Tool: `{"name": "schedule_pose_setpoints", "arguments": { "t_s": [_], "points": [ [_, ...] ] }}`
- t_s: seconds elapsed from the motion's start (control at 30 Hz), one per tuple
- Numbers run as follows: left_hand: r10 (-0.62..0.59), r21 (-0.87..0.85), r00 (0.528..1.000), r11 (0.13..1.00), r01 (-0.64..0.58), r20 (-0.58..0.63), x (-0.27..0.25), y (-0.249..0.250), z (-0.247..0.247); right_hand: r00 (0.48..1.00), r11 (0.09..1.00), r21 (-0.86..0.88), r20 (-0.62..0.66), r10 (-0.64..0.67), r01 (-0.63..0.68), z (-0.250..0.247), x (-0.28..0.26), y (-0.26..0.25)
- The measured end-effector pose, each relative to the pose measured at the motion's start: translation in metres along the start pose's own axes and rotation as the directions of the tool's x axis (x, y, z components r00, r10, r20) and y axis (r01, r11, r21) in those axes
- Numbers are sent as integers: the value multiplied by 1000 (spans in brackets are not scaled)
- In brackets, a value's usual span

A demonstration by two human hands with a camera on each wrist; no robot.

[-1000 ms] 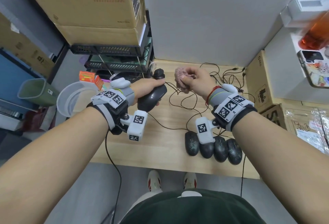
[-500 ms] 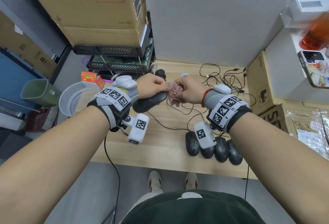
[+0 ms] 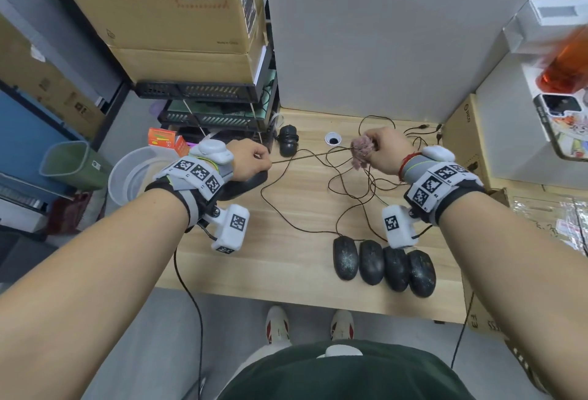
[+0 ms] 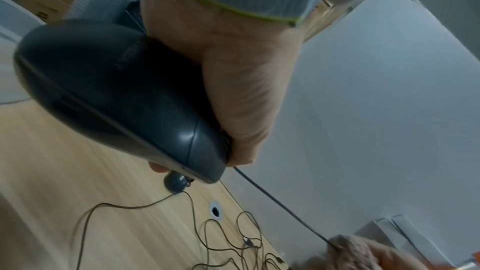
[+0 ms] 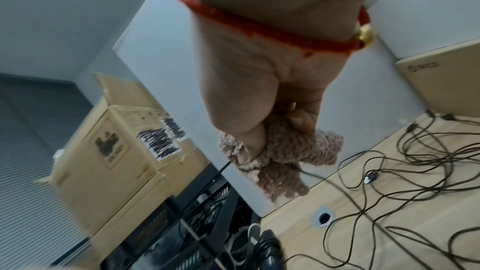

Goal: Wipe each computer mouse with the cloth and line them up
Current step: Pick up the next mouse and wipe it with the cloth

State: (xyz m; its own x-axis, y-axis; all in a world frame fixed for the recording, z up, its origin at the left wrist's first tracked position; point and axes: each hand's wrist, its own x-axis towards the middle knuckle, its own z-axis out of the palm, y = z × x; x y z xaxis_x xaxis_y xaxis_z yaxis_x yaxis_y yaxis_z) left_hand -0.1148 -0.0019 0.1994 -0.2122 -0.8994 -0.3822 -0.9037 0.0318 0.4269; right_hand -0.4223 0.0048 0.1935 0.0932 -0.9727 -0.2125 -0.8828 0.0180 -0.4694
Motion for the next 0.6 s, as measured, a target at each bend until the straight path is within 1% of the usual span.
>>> {"name": "schedule_pose_setpoints", "arguments": {
  "t_s": [0.1,0.13,0.2,0.27,0.3,0.37,0.4,0.47,0.53,0.6],
  "points": [
    [-41,48,999,998,42,-6,0,-11,2,994,993,74,-58,94,-89,-16,-2,15],
    [-61,64,998,996,62,-18,0,-14,2,986,987,89,-96,139,-130,-20,-3,19],
    [-101,80,994,991,104,-49,2,-19,4,954,977,99,-214,208,-190,-26,-2,25],
    [-136,90,988,986,142,-71,3,-19,6,918,969,124,-316,241,-212,-29,-1,22],
    [-148,87,986,984,154,-77,3,-16,6,904,965,152,-344,253,-212,-30,-1,18],
    [-150,34,986,988,153,-76,4,-9,7,899,947,260,-342,274,-189,-27,3,7],
    [-139,-14,988,990,138,-65,6,-6,8,911,932,328,-319,261,-152,-27,2,-1],
    [-99,-153,993,984,89,-60,9,2,10,951,913,407,-265,159,-40,-19,4,-16],
    [-60,-274,994,961,33,-92,11,14,11,974,916,398,-222,41,52,-11,0,-35],
    [-27,-335,992,942,-17,-125,12,29,10,985,925,359,-160,-70,124,1,-4,-52]
  ]
}}
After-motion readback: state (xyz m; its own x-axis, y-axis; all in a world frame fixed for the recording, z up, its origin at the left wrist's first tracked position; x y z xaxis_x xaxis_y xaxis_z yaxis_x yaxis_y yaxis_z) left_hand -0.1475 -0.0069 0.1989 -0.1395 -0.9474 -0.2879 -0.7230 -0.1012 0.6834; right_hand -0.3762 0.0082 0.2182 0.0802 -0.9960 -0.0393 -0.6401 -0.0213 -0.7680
